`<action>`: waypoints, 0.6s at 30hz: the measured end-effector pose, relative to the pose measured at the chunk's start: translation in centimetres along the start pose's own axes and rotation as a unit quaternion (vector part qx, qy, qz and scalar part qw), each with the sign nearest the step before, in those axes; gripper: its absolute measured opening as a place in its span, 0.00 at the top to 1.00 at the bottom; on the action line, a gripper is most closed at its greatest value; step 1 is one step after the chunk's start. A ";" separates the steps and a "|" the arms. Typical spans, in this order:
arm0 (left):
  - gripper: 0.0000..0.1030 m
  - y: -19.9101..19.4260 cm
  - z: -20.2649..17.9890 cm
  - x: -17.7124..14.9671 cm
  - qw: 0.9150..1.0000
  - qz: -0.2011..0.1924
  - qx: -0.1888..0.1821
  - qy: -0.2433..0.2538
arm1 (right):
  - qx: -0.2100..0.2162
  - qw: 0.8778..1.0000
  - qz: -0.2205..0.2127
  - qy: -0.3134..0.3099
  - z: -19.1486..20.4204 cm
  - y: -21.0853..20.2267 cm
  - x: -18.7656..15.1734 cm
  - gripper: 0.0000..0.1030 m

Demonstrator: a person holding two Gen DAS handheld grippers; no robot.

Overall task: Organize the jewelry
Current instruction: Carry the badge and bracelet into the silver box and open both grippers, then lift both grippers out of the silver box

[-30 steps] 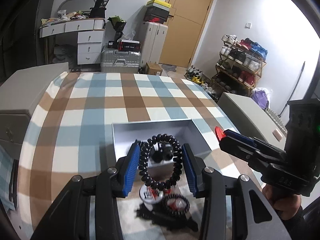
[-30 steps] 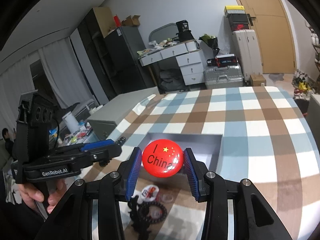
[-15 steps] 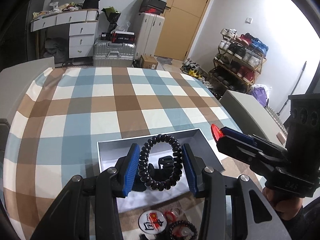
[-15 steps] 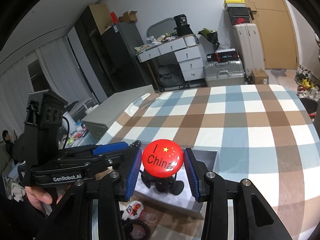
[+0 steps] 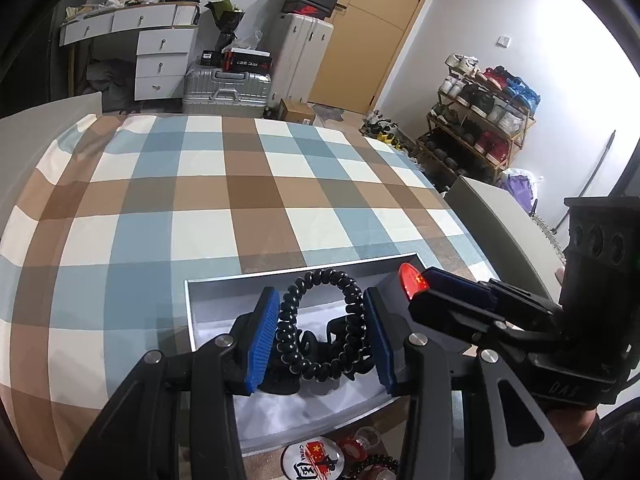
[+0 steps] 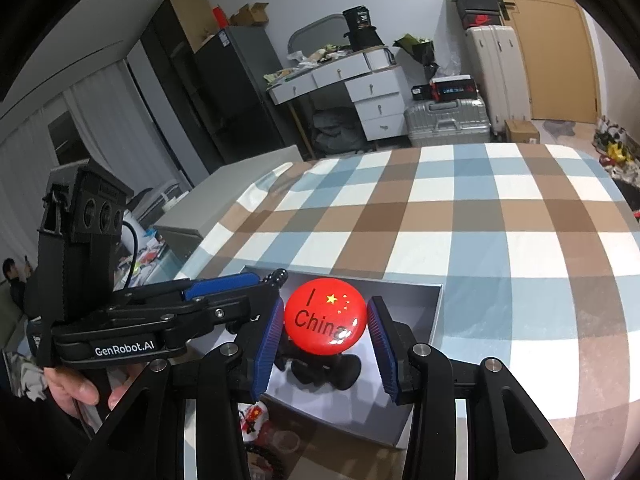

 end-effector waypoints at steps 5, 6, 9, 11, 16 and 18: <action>0.62 0.6 0.1 0.0 0.999 0.008 -0.030 -0.014 | -0.011 1.000 0.019 0.014 -0.4 0.6 -0.5 0.58; 0.59 0.6 0.1 0.0 0.999 0.006 -0.036 -0.020 | -0.011 0.999 0.023 0.021 -0.5 0.7 -0.6 0.58; 0.50 0.8 0.3 0.0 0.998 0.012 -0.051 -0.033 | -0.010 0.999 0.024 0.034 -0.8 0.8 -0.6 0.53; 0.43 0.4 0.5 0.2 0.997 0.007 -0.056 -0.044 | -0.008 0.999 0.017 0.035 -0.7 0.4 -0.5 0.49; 0.26 -1.0 0.8 0.5 0.998 -0.014 -0.043 -0.047 | -0.014 0.999 -0.021 0.030 -0.3 -1.7 0.3 0.33; 0.26 -1.3 0.9 0.5 0.998 -0.016 -0.038 -0.042 | -0.018 0.999 -0.038 0.028 -0.1 -2.9 0.6 0.30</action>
Point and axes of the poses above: each gripper's, at about its wrist camera, not at the fingertips, and y roughly the way its jaws point, z to its left, x to its top, the point moved 8 cm from there along y, roughly the way its jaws point, and after that the axes turned 6 degrees about -z, right-handed, at the moved point
